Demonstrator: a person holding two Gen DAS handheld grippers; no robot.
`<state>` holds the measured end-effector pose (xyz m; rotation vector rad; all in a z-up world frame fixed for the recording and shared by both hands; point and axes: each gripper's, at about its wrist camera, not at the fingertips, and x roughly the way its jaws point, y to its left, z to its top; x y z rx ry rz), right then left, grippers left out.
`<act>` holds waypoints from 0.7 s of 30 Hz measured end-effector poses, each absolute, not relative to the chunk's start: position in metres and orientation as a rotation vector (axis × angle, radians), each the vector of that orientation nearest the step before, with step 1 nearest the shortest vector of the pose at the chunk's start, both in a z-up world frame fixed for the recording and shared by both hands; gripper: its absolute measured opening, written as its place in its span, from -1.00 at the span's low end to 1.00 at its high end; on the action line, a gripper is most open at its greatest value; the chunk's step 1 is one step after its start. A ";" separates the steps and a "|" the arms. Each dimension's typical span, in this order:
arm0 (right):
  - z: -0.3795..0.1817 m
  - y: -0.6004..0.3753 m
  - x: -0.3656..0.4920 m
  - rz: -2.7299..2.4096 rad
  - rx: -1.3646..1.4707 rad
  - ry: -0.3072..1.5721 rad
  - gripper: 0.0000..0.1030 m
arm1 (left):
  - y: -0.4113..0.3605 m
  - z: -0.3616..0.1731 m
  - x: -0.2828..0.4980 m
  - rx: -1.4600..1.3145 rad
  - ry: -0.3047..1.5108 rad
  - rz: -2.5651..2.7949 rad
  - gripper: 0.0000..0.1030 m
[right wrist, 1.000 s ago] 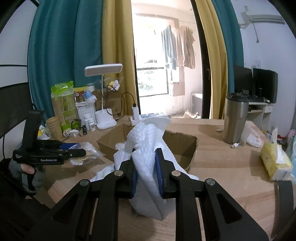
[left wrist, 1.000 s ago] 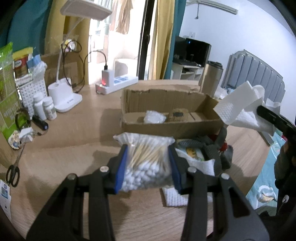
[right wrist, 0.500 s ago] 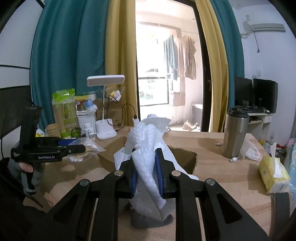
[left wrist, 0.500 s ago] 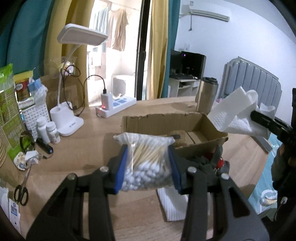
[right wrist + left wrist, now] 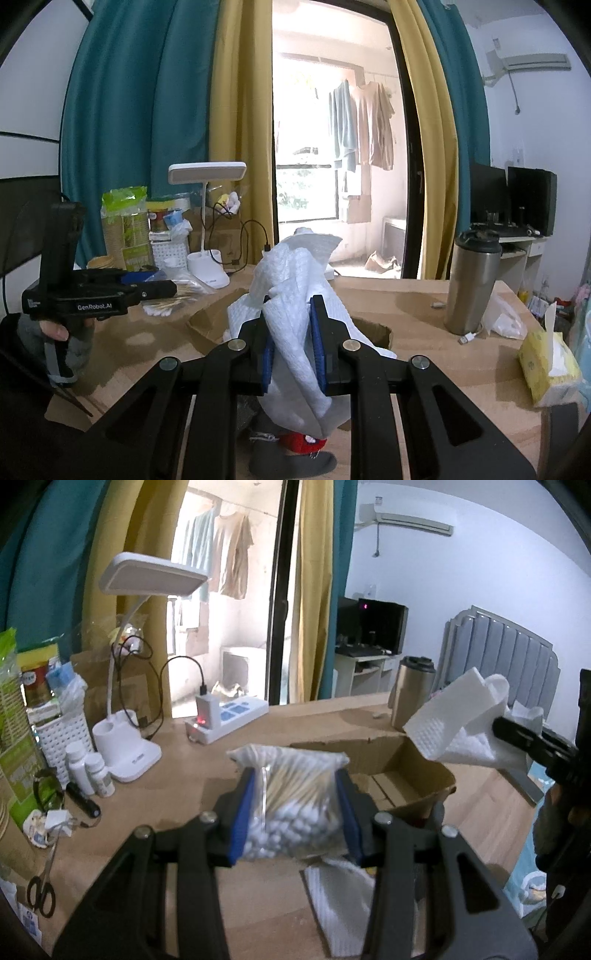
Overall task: Organize soft objects
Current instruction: 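Carry the cotton swab bag into the box with the left gripper while the right gripper holds the tissue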
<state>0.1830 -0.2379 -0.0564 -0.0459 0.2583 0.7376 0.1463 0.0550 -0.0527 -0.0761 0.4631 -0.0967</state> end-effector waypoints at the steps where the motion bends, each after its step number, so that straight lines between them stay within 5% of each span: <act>1: -0.056 -0.238 0.185 0.737 -0.046 0.256 -0.62 | 0.054 -0.053 0.148 -0.073 0.461 -0.095 -0.16; 21: -0.068 -0.232 0.229 0.743 -0.023 0.278 -0.62 | 0.050 -0.070 0.197 -0.103 0.491 -0.098 -0.16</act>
